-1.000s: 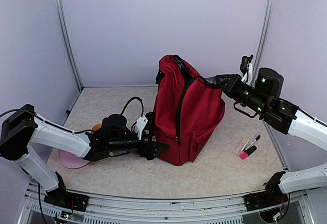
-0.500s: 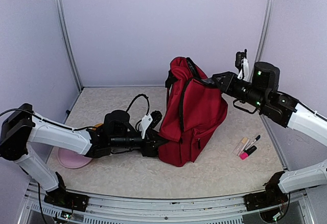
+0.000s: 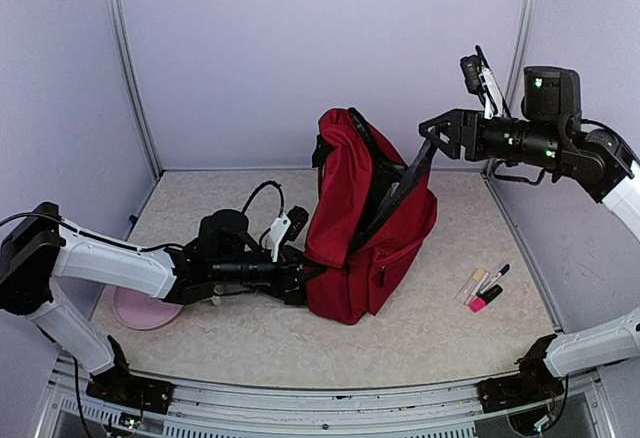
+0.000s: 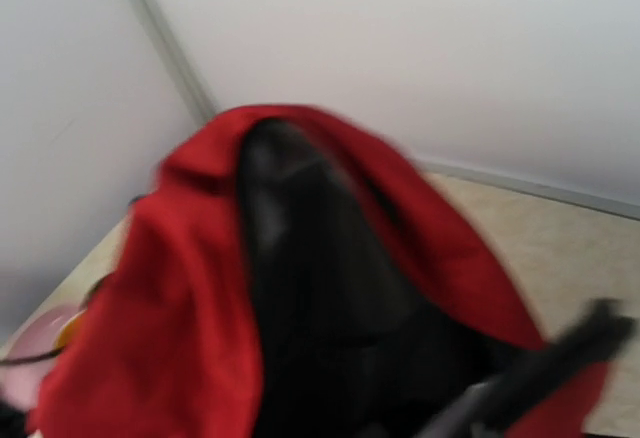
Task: Pack the student bag
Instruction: Hold the student bag at the center of the board, then grab the largest pocket of the student bag.
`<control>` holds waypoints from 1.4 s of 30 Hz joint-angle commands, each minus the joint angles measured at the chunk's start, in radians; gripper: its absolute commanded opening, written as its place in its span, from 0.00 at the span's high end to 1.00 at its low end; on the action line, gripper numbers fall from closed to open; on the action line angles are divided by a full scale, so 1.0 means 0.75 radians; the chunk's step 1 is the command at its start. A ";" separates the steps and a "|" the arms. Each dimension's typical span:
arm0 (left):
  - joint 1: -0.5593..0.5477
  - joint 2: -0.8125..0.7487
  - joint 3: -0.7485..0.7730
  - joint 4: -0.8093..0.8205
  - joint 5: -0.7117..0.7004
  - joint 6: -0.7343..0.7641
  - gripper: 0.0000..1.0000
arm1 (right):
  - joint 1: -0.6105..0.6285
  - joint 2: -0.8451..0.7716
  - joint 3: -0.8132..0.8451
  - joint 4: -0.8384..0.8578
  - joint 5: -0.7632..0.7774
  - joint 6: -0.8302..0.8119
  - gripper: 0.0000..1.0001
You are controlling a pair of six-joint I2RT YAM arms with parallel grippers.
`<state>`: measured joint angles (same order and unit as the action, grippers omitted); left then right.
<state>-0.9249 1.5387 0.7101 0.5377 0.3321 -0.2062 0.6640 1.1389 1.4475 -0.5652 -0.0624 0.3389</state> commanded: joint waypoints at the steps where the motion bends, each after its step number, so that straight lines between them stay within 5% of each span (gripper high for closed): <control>1: -0.014 -0.020 0.069 0.017 -0.019 0.019 1.00 | 0.072 -0.064 -0.018 -0.001 -0.279 -0.091 0.27; 5: -0.006 -0.033 0.078 -0.004 -0.044 0.022 1.00 | 0.218 -0.140 -0.188 0.253 -0.535 -0.094 0.28; 10: 0.004 -0.018 0.081 -0.030 -0.060 0.036 1.00 | 0.505 -0.223 -0.415 0.908 -0.751 -0.087 0.25; 17: 0.008 -0.017 0.082 -0.025 -0.046 0.053 1.00 | 0.795 0.089 -0.366 0.490 -0.169 -0.339 0.36; 25: 0.012 -0.021 0.084 -0.030 -0.045 0.072 1.00 | 0.892 0.127 -0.791 0.805 0.330 -0.386 0.57; 32: 0.006 -0.017 0.098 -0.030 -0.036 0.073 1.00 | 0.891 0.211 -0.919 0.903 0.859 -0.379 0.67; 42: -0.021 -0.005 0.130 -0.033 -0.030 0.077 1.00 | 0.801 0.276 -0.915 1.086 0.863 -0.450 0.65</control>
<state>-0.9295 1.5398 0.7582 0.4686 0.3058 -0.1661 1.2755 1.3003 0.7368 0.1616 0.5297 0.0353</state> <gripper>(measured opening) 0.024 0.352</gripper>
